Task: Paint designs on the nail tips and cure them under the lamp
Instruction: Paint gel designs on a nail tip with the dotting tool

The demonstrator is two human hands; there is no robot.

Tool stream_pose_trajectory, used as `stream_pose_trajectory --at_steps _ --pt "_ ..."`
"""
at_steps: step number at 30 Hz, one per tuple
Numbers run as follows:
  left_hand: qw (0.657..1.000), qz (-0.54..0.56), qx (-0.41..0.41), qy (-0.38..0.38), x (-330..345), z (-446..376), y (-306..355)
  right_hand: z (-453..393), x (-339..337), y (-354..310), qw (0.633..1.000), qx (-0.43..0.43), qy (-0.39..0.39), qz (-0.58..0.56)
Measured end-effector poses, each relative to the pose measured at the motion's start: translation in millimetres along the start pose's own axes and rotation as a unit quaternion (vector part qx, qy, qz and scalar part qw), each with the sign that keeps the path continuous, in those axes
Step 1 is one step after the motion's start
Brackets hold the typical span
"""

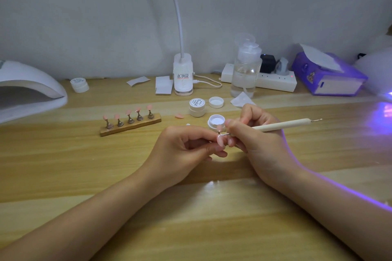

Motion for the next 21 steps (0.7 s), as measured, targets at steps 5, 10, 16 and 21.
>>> stream_pose_trajectory --at_steps 5,10,16,21 --pt "1.0 -0.007 0.002 -0.002 -0.3 0.1 0.5 0.0 0.5 -0.2 1.0 0.001 -0.002 -0.009" --pt "1.0 -0.011 0.005 -0.002 -0.3 -0.3 0.5 -0.2 -0.4 0.9 1.0 -0.002 0.001 0.002" --pt "1.0 -0.014 0.005 0.0 0.0 -0.3 0.7 -0.9 -0.3 1.5 1.0 0.005 0.002 0.013" --pt "1.0 -0.018 0.008 -0.002 -0.1 -0.3 0.7 -1.4 -0.8 2.3 1.0 0.007 0.003 0.013"
Point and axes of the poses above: each hand's wrist, its own z-axis away from the middle knuckle, its own x-axis out of the palm, y = z × x, the point moved 2 cm from there along -z, towards the middle knuckle, and after that the axes turned 1 degree about x, right-handed, at the moved point
